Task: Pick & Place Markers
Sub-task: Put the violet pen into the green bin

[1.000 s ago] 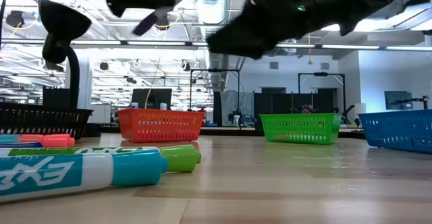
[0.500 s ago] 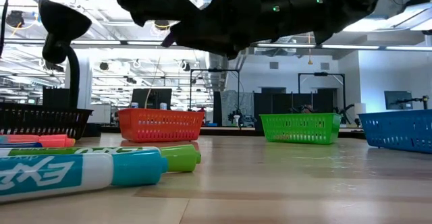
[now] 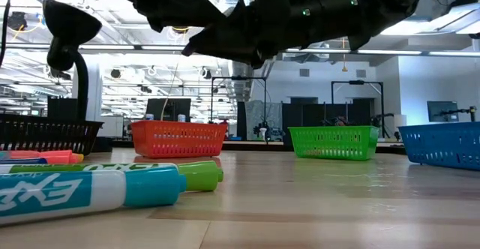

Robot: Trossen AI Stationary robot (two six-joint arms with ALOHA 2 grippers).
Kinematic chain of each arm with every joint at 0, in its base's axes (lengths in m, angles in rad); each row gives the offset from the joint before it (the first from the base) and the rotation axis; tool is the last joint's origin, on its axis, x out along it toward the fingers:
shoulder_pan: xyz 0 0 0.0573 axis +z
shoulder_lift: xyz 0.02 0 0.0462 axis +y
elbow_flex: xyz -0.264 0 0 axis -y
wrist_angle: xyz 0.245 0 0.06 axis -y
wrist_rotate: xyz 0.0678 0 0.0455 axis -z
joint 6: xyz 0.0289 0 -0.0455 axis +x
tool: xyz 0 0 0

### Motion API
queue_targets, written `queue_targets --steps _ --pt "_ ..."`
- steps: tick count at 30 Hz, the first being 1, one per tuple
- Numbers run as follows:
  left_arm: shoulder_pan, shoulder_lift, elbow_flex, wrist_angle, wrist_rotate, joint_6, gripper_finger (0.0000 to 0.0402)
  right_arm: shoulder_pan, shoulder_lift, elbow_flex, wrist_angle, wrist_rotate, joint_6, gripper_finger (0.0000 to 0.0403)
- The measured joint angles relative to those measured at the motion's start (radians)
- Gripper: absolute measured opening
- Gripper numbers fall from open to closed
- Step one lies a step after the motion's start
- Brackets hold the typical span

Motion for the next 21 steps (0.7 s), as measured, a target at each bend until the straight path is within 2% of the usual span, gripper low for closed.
queue_targets --steps 6,13,21 --pt "0.0 0.0 -0.007 0.003 0.001 0.0 0.0054 0.0 0.0 0.0 0.0 -0.001 0.0 0.0046" --pt "0.0 0.0 -0.011 0.005 0.001 0.0 0.0056 0.0 0.0 0.0 -0.009 0.0 0.0 0.0062" --pt "0.0 0.0 -0.013 -0.007 0.003 -0.001 0.0056 0.0 -0.002 0.0 -0.059 0.005 0.001 0.0053"
